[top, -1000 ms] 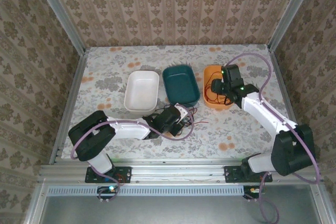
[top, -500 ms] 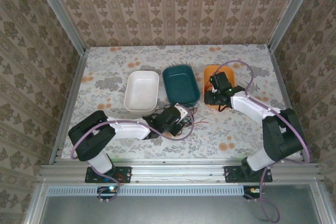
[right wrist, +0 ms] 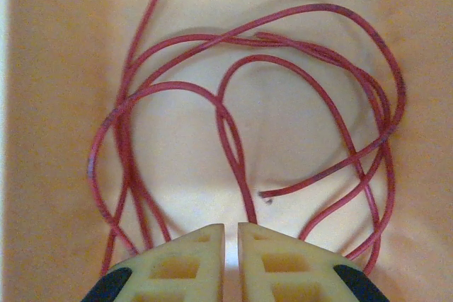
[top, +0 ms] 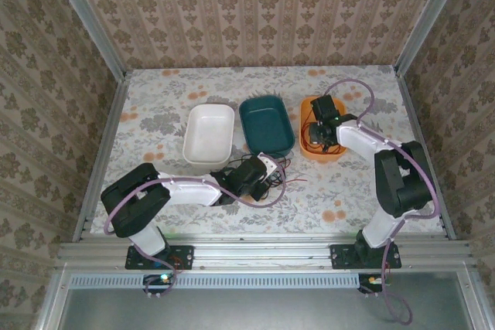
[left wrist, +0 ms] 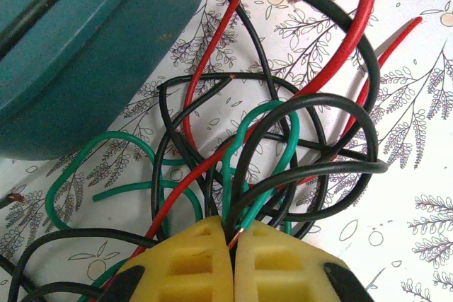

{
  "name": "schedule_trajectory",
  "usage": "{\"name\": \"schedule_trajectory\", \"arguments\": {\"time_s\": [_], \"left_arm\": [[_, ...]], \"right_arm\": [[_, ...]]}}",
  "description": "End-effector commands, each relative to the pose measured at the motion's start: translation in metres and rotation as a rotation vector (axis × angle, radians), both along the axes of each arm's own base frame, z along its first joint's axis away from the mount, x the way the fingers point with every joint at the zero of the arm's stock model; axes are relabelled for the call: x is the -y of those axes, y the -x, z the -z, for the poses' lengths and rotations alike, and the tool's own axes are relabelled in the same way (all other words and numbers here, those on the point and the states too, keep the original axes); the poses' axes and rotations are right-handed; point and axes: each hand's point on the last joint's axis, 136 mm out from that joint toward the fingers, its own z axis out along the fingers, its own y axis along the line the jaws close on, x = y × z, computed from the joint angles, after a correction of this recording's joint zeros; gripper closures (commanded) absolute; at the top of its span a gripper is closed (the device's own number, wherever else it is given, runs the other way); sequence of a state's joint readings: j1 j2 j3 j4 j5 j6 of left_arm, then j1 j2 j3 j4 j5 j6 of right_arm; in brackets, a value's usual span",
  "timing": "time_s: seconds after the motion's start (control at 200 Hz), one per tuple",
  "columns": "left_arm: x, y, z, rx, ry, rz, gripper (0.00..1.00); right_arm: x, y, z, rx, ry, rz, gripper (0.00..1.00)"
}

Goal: Untangle the cables

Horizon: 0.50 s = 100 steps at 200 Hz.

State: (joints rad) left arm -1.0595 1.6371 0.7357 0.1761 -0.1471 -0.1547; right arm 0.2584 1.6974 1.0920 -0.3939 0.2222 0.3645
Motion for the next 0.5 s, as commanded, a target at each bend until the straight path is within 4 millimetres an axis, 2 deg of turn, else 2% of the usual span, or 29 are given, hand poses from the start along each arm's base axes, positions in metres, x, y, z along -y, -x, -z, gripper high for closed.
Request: {"name": "schedule_trajectory", "arguments": {"time_s": [0.0,0.11,0.19,0.215,0.36,0.495], "left_arm": [[-0.025,0.011,0.029,-0.053,-0.132,-0.008,1.00],[-0.024,0.010,0.024,-0.040,-0.113,-0.004,1.00],[-0.023,0.011,0.022,-0.043,-0.100,0.006,1.00],[-0.022,0.011,0.021,-0.045,-0.095,0.011,1.00],[-0.021,0.014,0.022,-0.053,-0.080,0.025,1.00],[-0.021,0.014,0.023,-0.054,-0.080,0.026,1.00]], "right_arm": [[0.000,0.000,-0.020,0.047,-0.025,0.008,0.80],[-0.025,0.015,-0.054,0.154,-0.100,-0.096,0.68],[-0.048,0.038,-0.063,0.160,-0.147,-0.190,0.62],[-0.054,0.047,-0.071,0.173,-0.173,-0.214,0.61],[-0.096,0.092,-0.062,0.100,-0.336,-0.332,0.59],[-0.116,0.110,-0.040,0.014,-0.436,-0.325,0.59]]}}
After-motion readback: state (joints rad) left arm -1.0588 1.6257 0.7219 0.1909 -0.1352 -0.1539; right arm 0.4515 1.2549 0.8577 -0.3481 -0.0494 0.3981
